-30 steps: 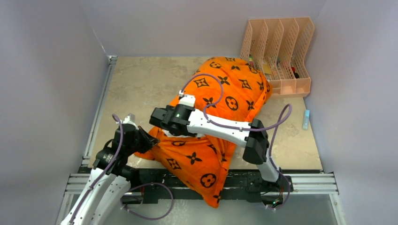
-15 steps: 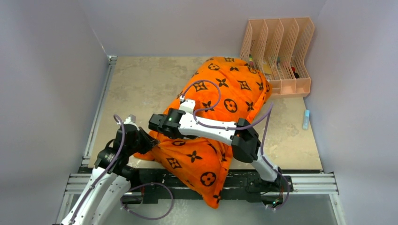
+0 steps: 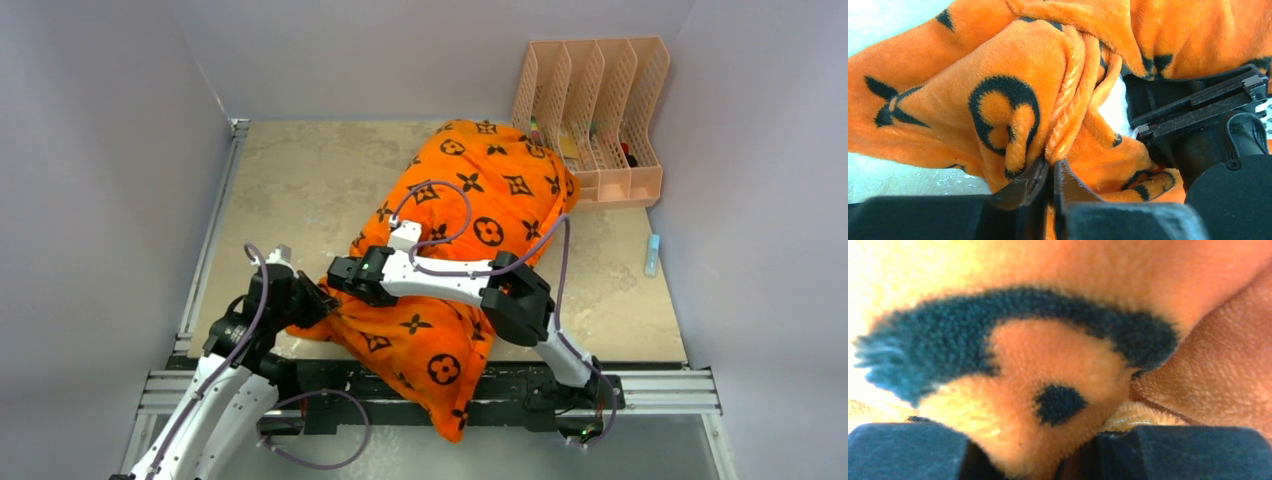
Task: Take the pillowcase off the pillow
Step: Remove the pillow from the pillowcase.
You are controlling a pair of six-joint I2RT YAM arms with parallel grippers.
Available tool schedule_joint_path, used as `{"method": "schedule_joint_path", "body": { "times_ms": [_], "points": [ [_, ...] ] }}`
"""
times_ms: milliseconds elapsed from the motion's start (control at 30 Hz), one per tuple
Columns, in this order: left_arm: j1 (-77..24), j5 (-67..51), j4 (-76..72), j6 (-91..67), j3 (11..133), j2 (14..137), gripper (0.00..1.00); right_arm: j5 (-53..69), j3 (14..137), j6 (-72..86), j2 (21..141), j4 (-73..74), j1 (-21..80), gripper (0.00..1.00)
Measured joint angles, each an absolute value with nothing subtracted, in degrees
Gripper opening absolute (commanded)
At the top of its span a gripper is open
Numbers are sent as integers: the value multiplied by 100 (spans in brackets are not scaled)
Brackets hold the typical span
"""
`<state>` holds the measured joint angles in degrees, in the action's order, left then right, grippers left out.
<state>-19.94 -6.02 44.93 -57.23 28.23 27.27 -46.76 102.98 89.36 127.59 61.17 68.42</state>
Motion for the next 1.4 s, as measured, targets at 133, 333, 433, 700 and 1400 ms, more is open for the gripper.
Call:
{"method": "schedule_joint_path", "body": {
  "times_ms": [133, 333, 433, 700, 1400],
  "points": [
    [-1994, -716, 4477, -5736, 2838, 2727, 55, -5002, 10455, 9039, 12682, 6372, 6919, 0],
    [-1994, -1142, 4259, -5894, 3140, 2827, 74, -5100, 10256, 8278, 11944, 6045, 6971, 0],
    [-1994, -1424, 3771, -6058, 3286, 2875, 76, -4735, 9686, 7242, 11135, 5116, 6923, 0],
    [-1994, -1743, 3205, -6189, 3704, 3347, 79, -4191, 9404, 5918, 10471, 4233, 6678, 0],
    [-2812, -386, 3404, -6709, 2615, 2082, 0, -2344, 9616, 4364, 10259, 3433, 5655, 0]
  ]
}}
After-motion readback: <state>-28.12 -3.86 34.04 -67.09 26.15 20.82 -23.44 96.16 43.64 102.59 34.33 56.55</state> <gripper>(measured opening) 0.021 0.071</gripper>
